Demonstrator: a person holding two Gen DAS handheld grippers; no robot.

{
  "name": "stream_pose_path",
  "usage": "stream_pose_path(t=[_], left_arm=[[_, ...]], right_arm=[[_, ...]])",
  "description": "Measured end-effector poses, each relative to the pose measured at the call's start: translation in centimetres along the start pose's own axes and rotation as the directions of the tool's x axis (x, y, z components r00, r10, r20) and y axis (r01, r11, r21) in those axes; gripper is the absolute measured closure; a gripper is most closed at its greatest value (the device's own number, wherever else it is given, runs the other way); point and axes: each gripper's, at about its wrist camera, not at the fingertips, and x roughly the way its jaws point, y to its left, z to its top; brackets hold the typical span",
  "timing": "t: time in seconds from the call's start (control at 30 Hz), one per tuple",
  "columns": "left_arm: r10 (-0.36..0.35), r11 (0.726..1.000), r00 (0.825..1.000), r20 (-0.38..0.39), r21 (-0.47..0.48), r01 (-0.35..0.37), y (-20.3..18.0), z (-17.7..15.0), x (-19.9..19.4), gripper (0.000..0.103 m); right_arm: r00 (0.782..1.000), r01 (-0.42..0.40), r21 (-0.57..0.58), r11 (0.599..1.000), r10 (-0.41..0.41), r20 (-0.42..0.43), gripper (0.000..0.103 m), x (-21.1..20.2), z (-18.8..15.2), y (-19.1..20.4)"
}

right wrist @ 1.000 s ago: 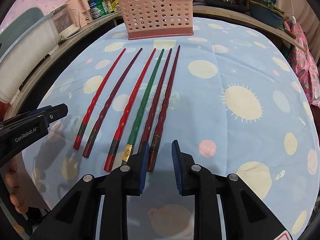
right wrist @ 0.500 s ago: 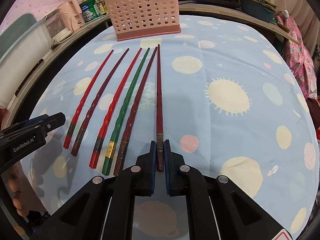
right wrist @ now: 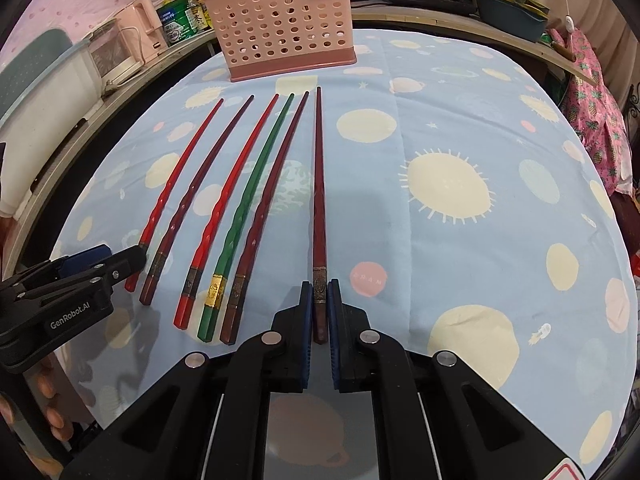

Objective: Organize utensils
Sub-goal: 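Grasp a dark red chopstick with the right tool while the left tool grasps a red one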

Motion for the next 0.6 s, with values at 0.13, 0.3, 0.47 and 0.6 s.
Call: stream_pose_path(t=[0.13,0.3,0.47,0.6], left_arm=[[0.013,1.000,1.000,0.010,0.013,-0.013,-0.03,-0.24,-0.18,0.067],[0.007,1.000,1.000,0.006,0.008,-0.007,0.14,-0.16,-0.25,0.089],[-0.001,1.000,1.000,-0.003,0.006,0.001,0.02,-0.12,-0.27,0.094],[-0.009,1.000,1.000,-0.015,-0.005,0.009,0.06,-0.15,-0.37,0.095]], right_arm=[[1.000,0.000,0.000,1.000,0.000,0.000,0.096,-0.01,0.01,0.01],[1.000,-0.001,0.000,1.000,0.001,0.000,0.096,-0.02,-0.01,-0.03],[1.000,-0.001,0.001,1.000,0.001,0.000,0.096,-0.02,-0.01,-0.01],[1.000,-0.004,0.008,1.000,0.004,0.000,0.096,-0.12,-0.03,-0.10]])
